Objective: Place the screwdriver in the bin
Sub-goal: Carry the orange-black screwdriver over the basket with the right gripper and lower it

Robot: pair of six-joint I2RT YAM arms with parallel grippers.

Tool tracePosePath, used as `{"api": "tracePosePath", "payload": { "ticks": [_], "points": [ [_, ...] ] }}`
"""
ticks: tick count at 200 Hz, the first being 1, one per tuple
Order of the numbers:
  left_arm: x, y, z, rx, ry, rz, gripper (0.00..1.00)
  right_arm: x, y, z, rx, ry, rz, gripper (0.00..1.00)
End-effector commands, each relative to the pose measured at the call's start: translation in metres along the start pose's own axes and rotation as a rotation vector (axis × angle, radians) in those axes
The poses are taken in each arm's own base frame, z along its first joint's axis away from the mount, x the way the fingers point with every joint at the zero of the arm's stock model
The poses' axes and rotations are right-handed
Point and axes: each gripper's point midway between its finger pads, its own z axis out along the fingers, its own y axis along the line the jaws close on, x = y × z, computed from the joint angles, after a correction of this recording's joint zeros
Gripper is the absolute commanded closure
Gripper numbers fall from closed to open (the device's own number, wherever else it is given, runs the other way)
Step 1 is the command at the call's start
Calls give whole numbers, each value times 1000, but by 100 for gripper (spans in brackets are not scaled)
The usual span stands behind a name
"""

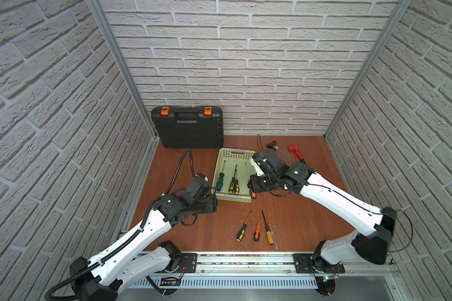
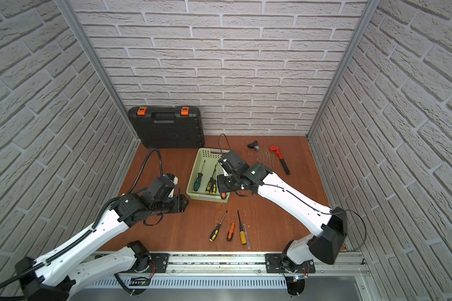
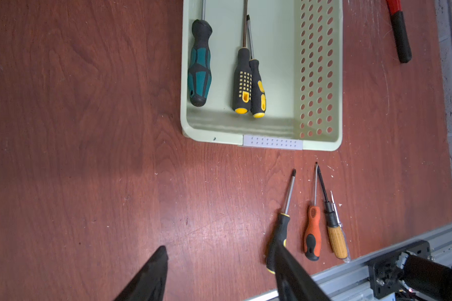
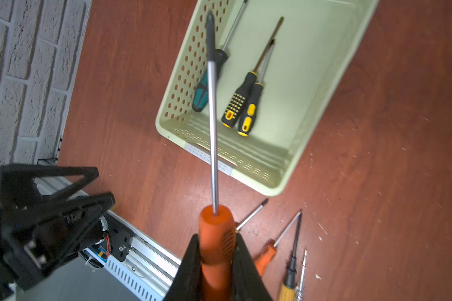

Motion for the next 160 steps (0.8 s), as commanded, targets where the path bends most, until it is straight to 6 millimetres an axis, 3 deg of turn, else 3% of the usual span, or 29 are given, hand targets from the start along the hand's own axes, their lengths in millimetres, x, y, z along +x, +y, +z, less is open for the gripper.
{"api": "tracePosePath", "payload": {
  "ticks": [1,28,62,103,107,160],
  "points": [
    [6,10,-2,-36,-36,-32,36,-24,11,25,-63,16,-14,91],
    [11,16,-5,-38,-65,-47,36,-41,1,67,-102,47,68,90],
    [12,26,-12,-71,-87,-40,36,-34,-30,114,29,107,104,88],
    [10,27,-14,-70,-103,-21,36,-36,-57,139,124,92,158,86],
    [10,28,-14,-72,-102,-18,36,-30,-62,151,140,117,168,86],
    [8,30,-15,-85,-116,-6,35,-28,-74,174,200,145,180,85]
  ]
}}
